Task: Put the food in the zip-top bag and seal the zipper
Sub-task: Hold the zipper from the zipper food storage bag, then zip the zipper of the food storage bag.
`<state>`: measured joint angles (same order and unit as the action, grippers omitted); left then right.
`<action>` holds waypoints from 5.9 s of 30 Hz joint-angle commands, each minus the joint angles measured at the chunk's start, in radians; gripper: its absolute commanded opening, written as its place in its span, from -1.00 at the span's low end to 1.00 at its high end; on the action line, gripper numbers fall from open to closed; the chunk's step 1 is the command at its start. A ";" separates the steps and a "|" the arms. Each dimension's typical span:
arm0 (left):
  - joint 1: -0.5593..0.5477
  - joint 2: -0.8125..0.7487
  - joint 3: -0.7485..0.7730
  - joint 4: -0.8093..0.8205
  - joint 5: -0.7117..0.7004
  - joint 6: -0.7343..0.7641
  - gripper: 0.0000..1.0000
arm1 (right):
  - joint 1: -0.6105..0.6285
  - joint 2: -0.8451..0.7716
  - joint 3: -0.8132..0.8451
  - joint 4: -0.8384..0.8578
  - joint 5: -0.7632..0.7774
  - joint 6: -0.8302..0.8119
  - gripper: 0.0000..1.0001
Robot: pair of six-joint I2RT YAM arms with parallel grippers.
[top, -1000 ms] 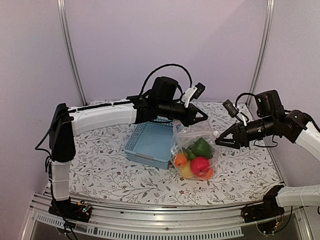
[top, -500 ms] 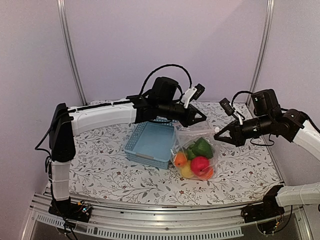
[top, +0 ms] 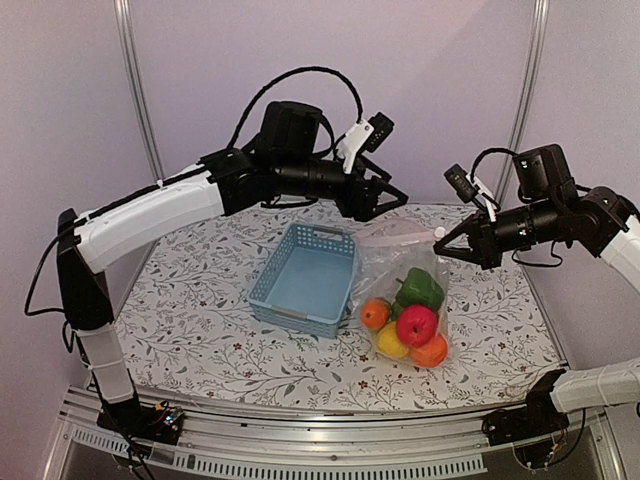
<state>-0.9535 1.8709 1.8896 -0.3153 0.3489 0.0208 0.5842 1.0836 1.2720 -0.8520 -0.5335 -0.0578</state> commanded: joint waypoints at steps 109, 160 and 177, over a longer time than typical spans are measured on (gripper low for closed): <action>0.070 -0.168 -0.306 0.015 0.305 -0.057 -0.98 | 0.123 0.269 0.272 -0.074 0.097 -0.143 -1.00; 0.334 -0.719 -1.029 -0.067 0.216 -0.035 -0.99 | 0.053 0.352 0.302 -0.079 0.152 -0.107 -1.00; 0.312 -0.476 -0.747 0.178 0.051 -0.138 0.41 | -0.149 0.379 0.271 -0.072 0.315 -0.003 -1.00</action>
<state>-0.6411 1.3960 1.1038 -0.2123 0.4816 -0.1089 0.5083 1.4582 1.5509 -0.9340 -0.3084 -0.1192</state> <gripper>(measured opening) 0.584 0.004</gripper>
